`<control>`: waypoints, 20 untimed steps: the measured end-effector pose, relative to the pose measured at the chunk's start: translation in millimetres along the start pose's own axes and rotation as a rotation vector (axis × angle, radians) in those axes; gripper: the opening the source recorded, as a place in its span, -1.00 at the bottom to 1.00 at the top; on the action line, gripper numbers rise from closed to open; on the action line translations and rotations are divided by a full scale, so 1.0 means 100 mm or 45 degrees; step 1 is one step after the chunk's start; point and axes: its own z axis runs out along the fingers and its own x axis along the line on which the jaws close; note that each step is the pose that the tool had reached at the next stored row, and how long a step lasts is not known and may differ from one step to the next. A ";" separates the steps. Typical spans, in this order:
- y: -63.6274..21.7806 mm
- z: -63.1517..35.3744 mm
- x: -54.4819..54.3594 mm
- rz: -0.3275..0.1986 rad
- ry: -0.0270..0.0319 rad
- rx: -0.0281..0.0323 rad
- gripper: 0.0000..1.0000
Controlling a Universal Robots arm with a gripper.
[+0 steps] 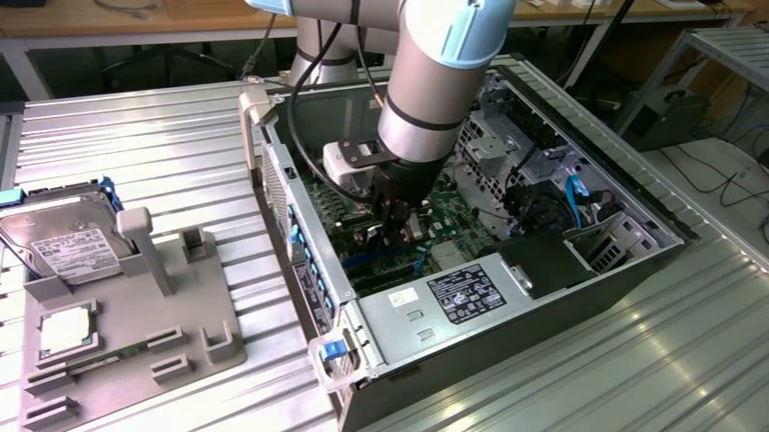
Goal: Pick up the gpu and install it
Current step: 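Insert the gpu into the slot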
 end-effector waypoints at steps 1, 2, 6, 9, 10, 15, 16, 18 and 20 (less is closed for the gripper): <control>-0.001 0.000 0.00 0.000 0.0001 -0.0065 -0.44; -0.007 0.000 0.00 0.001 0.0002 -0.0164 -0.44; -0.013 -0.001 0.00 0.002 0.0008 -0.0362 -0.44; -0.015 0.002 0.00 0.002 0.0007 -0.0368 -0.44; -0.015 0.003 0.00 0.002 0.0007 -0.0367 -0.44; -0.017 0.021 0.00 0.002 0.0009 -0.0369 -0.44; -0.019 0.031 0.00 0.002 0.0016 -0.0371 -0.44; -0.020 0.054 0.01 0.002 0.0030 -0.0377 -0.44; -0.022 0.081 0.01 0.002 0.0012 -0.0389 -0.44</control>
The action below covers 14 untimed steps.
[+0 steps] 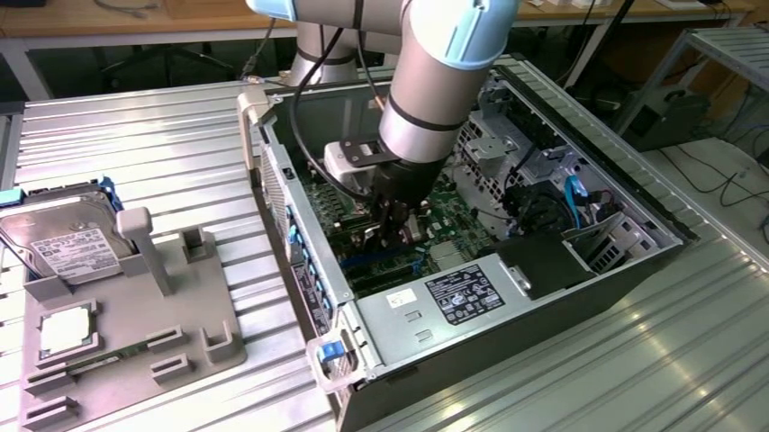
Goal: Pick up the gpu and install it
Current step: 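Insert the gpu into the slot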
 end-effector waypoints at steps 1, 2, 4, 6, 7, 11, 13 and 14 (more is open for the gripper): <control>0.000 0.001 0.00 0.000 -0.0002 -0.0007 -0.44; 0.000 0.001 0.00 0.000 -0.0002 -0.0011 -0.44; 0.000 0.001 0.00 0.000 -0.0002 -0.0012 -0.44; 0.001 -0.013 0.00 0.000 -0.0013 -0.0009 -0.44; 0.002 -0.024 0.00 0.000 -0.0024 -0.0004 -0.44; 0.006 -0.084 -0.01 0.000 -0.0004 -0.0010 -0.44; 0.007 -0.097 -0.01 0.000 -0.0002 -0.0009 -0.44; 0.007 -0.098 -0.01 0.000 -0.0002 -0.0009 -0.44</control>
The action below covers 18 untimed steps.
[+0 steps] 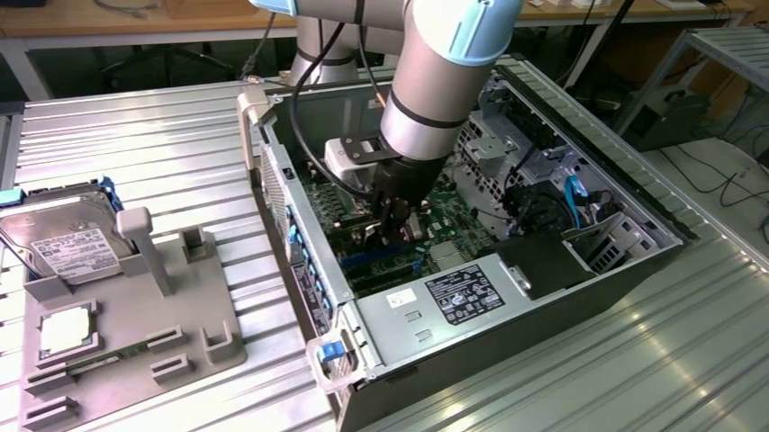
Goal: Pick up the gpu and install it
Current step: 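Insert the gpu into the slot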
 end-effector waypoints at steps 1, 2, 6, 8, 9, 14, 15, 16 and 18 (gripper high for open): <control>0.000 -0.001 0.00 0.000 0.0003 -0.0001 -0.44; 0.000 -0.001 0.00 0.000 0.0003 -0.0001 -0.44; 0.000 -0.002 0.01 0.000 0.0004 -0.0002 -0.44; 0.000 -0.001 0.01 0.000 0.0004 -0.0002 -0.44; 0.000 -0.001 0.01 0.000 0.0004 -0.0002 -0.44; -0.005 0.062 0.02 0.000 0.0003 -0.0001 -0.44; -0.005 0.070 0.02 0.000 0.0009 -0.0004 -0.44; -0.005 0.077 0.02 0.000 0.0011 -0.0004 -0.44; -0.005 0.081 0.02 0.000 0.0008 -0.0003 -0.44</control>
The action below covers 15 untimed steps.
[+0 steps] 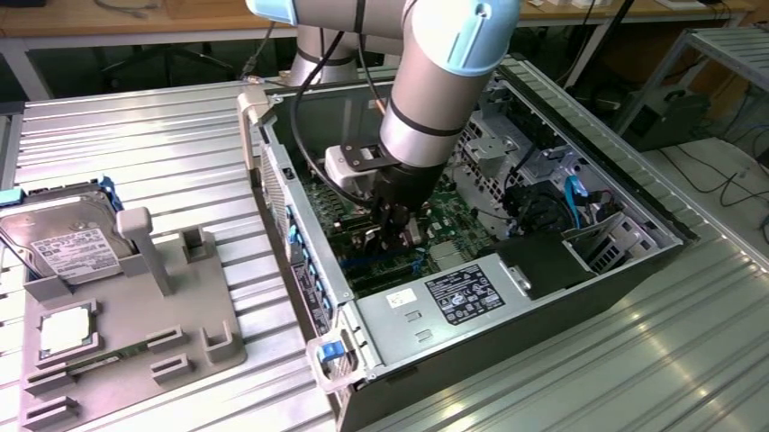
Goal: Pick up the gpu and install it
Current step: 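Insert the gpu into the slot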
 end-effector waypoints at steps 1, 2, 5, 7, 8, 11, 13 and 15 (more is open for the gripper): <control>0.000 0.001 0.00 0.000 -0.0002 0.0000 -0.44; 0.000 0.001 0.00 0.000 -0.0003 0.0001 -0.44; 0.000 0.002 0.00 0.000 -0.0005 0.0002 -0.44; 0.000 0.002 0.00 0.000 -0.0006 0.0002 -0.44; 0.000 0.002 0.00 0.000 -0.0006 0.0002 -0.44; 0.000 0.002 0.00 0.000 -0.0005 0.0002 -0.44; 0.000 0.002 0.00 0.000 -0.0005 0.0003 -0.44; 0.000 0.008 0.00 0.000 -0.0005 0.0003 -0.44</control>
